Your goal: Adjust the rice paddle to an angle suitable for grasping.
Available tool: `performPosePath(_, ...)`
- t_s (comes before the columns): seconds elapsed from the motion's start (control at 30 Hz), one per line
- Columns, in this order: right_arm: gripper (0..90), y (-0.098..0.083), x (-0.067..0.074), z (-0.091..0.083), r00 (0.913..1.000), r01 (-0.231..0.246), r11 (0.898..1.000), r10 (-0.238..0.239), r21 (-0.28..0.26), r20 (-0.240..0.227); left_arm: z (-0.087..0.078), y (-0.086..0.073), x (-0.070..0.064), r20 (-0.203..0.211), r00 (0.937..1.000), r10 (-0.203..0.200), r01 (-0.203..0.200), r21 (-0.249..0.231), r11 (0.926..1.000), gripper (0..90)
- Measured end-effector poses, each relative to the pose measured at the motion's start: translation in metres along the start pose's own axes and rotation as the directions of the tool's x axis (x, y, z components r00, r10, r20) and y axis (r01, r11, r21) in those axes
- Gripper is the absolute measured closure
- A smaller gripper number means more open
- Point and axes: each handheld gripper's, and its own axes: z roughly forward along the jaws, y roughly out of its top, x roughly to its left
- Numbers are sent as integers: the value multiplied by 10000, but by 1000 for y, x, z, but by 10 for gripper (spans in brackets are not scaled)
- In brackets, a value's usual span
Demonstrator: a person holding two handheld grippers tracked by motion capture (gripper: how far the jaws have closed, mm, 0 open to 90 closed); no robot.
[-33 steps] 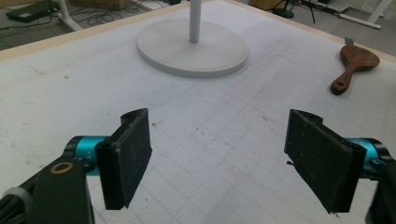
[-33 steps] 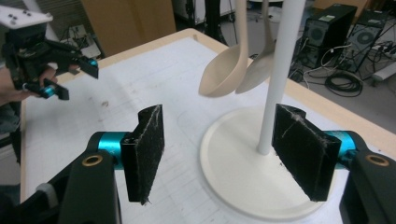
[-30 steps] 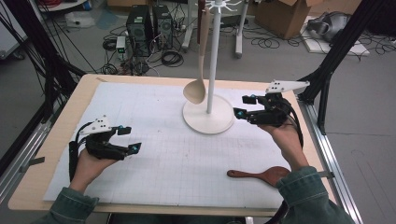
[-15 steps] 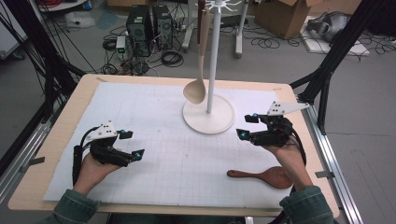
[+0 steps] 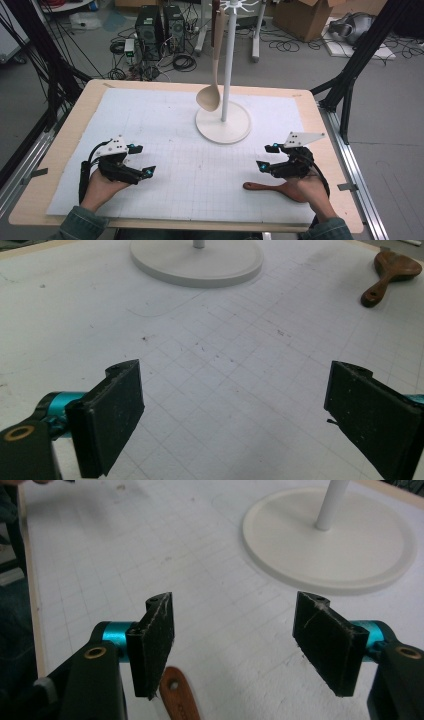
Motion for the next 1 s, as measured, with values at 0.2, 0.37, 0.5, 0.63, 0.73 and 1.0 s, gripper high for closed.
performPosePath(0.2,360,-15,4,3,9998,192,9990,-191,395,-34,-1,-1,0,-23,10000,18,-18,-18,10000,93)
performPosePath(0.37,377,-25,7,7,9991,340,9968,-322,729,-258,-1,-1,0,14,10000,-66,66,-66,10000,93)
performPosePath(0.5,391,-32,8,9,9982,470,9941,-431,980,-415,-3,-1,2,5,10000,-73,73,-126,9999,93)
performPosePath(0.63,415,-39,9,11,9980,479,9927,-429,1103,-472,-3,-1,3,-13,9999,-139,139,-142,9998,93)
performPosePath(0.73,433,-44,11,13,9974,542,9903,-477,1278,-534,-3,-2,3,-7,9999,-133,133,-113,9998,93)
performPosePath(1.0,509,-57,15,17,9951,821,9789,-701,1871,-697,-3,-2,4,13,9999,-163,163,-92,9998,93)
